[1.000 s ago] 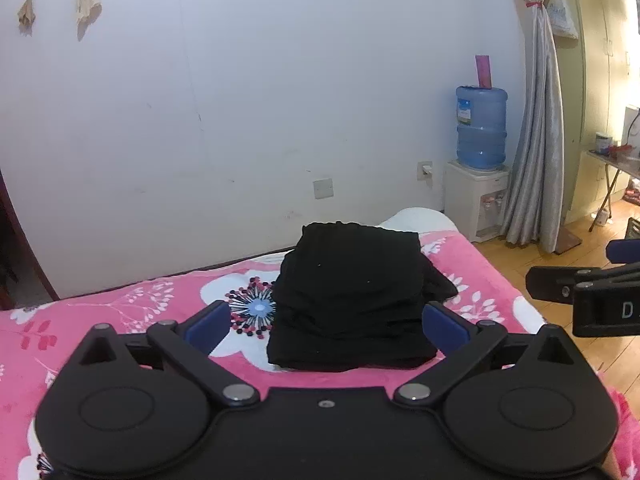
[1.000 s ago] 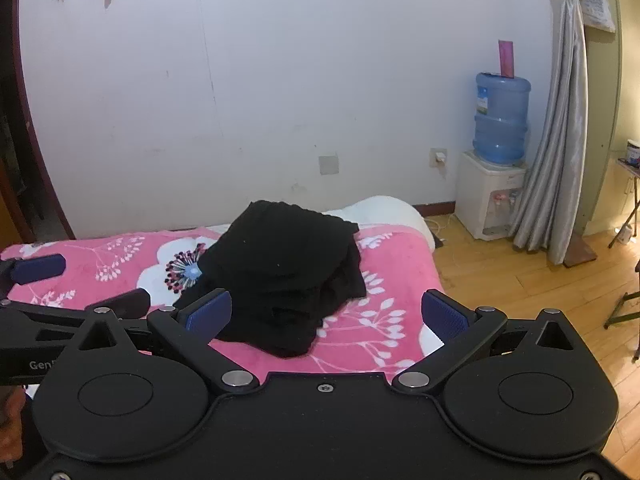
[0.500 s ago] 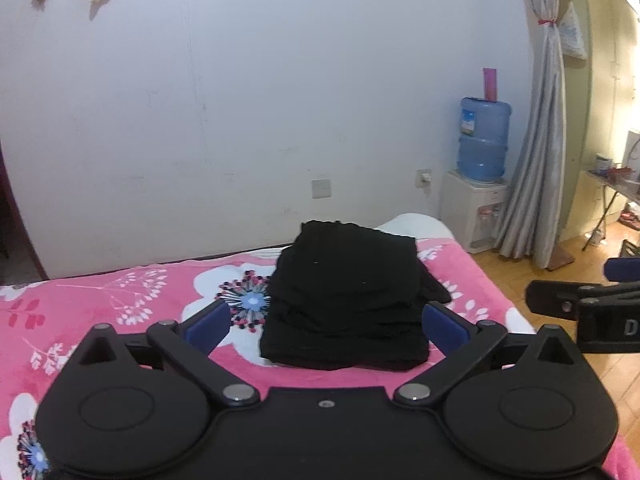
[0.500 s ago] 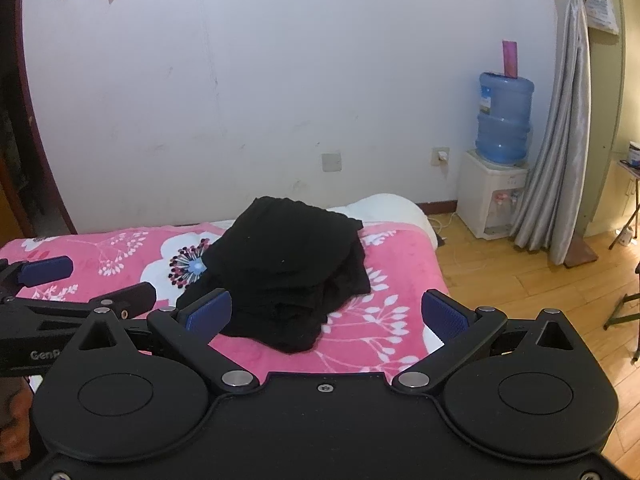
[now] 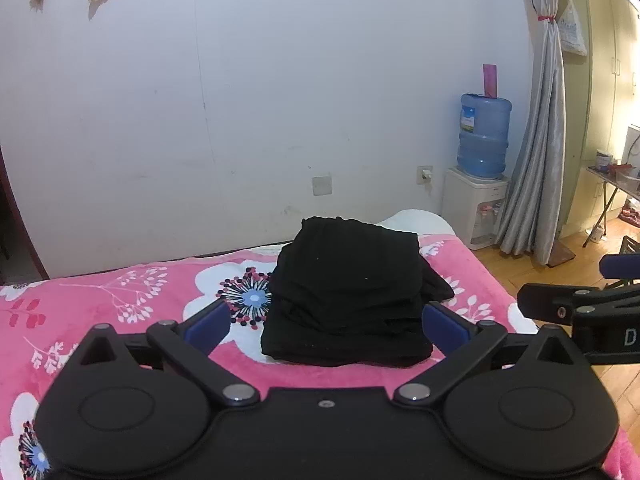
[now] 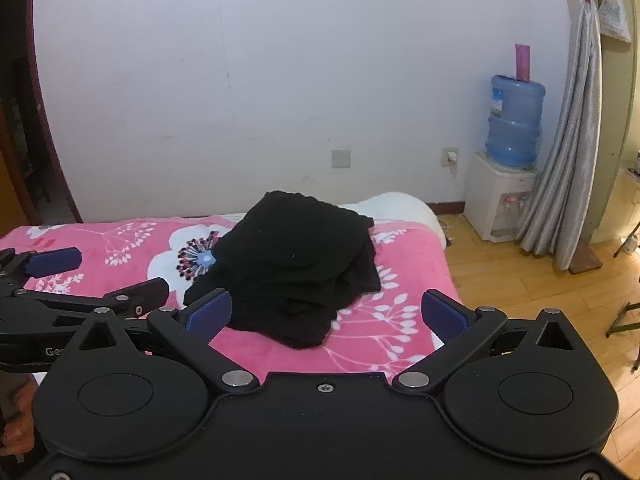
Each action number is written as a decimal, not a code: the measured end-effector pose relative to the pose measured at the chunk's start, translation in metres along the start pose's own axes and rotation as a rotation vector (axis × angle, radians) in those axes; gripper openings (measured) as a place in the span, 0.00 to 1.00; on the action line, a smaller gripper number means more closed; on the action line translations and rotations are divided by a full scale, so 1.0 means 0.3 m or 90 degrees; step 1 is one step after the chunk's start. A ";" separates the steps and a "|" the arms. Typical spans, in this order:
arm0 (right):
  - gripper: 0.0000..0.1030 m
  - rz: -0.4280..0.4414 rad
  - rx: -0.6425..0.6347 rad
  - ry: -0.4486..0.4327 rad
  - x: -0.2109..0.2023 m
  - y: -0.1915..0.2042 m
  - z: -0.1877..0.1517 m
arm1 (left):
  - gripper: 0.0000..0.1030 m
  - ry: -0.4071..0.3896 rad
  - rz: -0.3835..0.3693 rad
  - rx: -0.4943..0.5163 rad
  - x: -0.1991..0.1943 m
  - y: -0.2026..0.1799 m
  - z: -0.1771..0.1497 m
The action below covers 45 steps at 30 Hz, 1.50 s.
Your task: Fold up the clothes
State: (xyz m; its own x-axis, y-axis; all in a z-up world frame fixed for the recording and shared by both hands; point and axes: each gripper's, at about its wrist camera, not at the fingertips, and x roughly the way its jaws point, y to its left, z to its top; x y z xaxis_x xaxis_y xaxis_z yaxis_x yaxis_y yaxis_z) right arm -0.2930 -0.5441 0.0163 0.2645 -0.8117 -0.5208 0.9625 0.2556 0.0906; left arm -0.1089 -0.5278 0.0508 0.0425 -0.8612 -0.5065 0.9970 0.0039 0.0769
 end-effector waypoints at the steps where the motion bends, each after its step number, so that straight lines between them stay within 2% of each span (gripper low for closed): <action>1: 1.00 0.003 0.001 0.002 0.001 0.000 0.000 | 1.00 0.001 0.001 0.001 0.000 0.000 0.000; 45: 1.00 -0.022 -0.016 0.012 0.013 0.016 -0.021 | 1.00 0.016 0.020 0.005 0.000 -0.013 -0.014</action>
State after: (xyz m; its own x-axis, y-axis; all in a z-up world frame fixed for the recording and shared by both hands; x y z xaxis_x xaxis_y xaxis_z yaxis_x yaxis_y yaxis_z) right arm -0.2879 -0.5428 0.0094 0.2299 -0.8104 -0.5389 0.9691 0.2413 0.0505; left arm -0.1127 -0.5257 0.0470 0.0751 -0.8480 -0.5246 0.9947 0.0268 0.0991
